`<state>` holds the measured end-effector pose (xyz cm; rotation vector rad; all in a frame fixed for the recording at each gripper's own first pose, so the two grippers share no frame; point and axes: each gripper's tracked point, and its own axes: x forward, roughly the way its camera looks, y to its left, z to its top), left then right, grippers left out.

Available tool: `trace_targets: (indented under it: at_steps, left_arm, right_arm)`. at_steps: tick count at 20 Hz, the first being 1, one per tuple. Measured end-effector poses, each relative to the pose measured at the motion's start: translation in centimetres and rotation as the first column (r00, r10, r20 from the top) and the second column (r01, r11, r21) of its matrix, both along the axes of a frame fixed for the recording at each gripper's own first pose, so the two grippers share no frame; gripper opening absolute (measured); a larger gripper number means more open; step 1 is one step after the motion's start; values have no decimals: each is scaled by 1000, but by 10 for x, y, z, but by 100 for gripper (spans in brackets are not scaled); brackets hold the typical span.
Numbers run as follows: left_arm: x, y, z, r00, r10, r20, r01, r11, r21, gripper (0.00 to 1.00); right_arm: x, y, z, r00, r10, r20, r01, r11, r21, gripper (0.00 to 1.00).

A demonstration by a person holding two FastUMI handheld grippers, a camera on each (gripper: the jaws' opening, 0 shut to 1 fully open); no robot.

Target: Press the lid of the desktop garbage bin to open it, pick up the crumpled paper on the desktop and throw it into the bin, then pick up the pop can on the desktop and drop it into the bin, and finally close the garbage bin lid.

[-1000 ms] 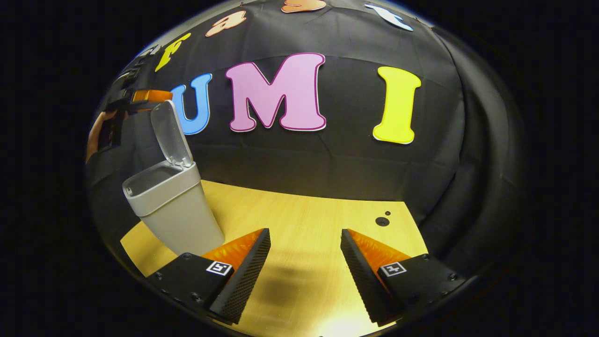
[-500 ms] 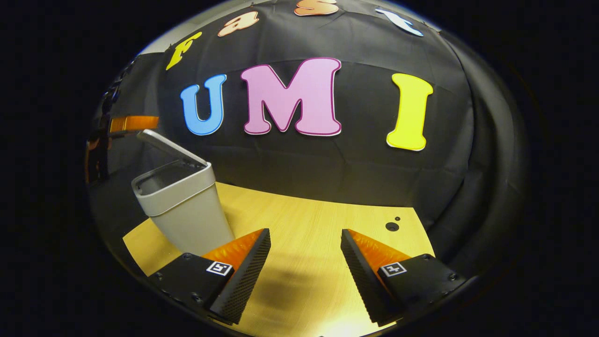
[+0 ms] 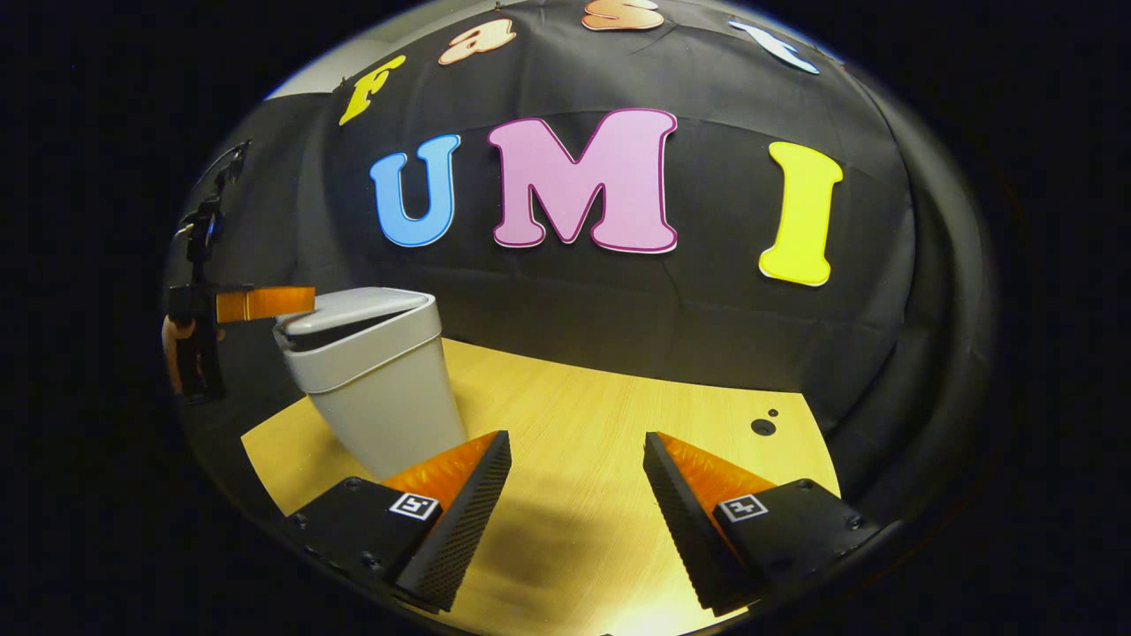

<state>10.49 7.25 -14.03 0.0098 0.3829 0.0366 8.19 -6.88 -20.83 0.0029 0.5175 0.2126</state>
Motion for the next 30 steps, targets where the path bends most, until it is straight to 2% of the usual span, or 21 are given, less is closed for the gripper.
trace_targets:
  at_steps: [1,4,8,12,19,22,25,30]
  left_arm:
    - [-4,0,-9,1000,-2,-30,2,1000,8,95]
    - [-3,0,-5,1000,-6,7,5,999,49,95]
    - [-5,1,-7,997,37,66,-38,999,18,95]
    - [-6,0,-13,999,27,32,-28,999,21,96]
    - [-4,-2,-6,999,20,38,-22,997,69,96]
    - [-5,-5,2,997,53,57,-56,997,52,95]
    - [-9,-15,17,994,54,99,-60,996,60,95]
    - [-18,-55,55,986,-28,166,14,996,86,94]
  right_arm:
    - [-1,0,0,1000,1,2,-1,1000,-2,98]
    - [-5,-3,-5,1000,5,-8,-5,1000,-7,98]
    - [-12,-8,-7,1000,7,-16,-7,1000,-7,98]
    - [-17,-8,-12,999,19,-28,-19,1000,-7,98]
    - [-20,0,-2,1000,22,-11,-22,1000,13,98]
    - [-21,-4,11,1000,-5,12,5,1000,4,98]
    - [-29,-7,31,998,-53,43,53,999,2,98]
    - [-50,4,66,989,-114,90,113,993,19,98]
